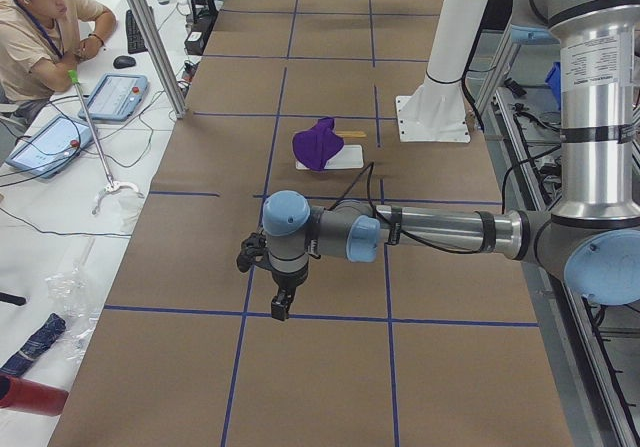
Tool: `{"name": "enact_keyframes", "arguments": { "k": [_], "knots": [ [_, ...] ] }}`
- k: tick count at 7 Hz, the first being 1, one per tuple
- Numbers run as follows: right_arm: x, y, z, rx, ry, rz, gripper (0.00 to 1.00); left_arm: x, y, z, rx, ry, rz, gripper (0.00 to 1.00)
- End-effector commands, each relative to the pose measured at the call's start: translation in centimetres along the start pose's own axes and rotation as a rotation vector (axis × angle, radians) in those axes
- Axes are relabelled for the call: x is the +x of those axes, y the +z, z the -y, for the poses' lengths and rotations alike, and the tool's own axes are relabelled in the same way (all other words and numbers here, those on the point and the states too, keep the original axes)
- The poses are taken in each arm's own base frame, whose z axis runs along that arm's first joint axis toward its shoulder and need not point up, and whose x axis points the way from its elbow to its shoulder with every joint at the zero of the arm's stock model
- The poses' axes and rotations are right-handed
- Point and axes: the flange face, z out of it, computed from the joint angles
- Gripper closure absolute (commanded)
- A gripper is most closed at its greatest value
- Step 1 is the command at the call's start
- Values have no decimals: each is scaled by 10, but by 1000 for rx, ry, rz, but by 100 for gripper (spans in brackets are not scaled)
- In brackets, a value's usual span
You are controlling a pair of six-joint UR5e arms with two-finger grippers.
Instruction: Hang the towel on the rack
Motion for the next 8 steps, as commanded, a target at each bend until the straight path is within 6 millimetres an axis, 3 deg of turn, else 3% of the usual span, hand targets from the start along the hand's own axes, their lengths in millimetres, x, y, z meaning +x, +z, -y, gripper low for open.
{"name": "enact_keyframes", "arguments": {
  "k": [1, 8],
  "knots": [
    [-2, -2, 1, 5, -2, 1, 0, -3, 3, -4, -15, -27, -23, 0],
    [-4, -5, 4, 12, -4, 2, 0, -6, -6, -6, 8, -31, -11, 0]
  ]
}}
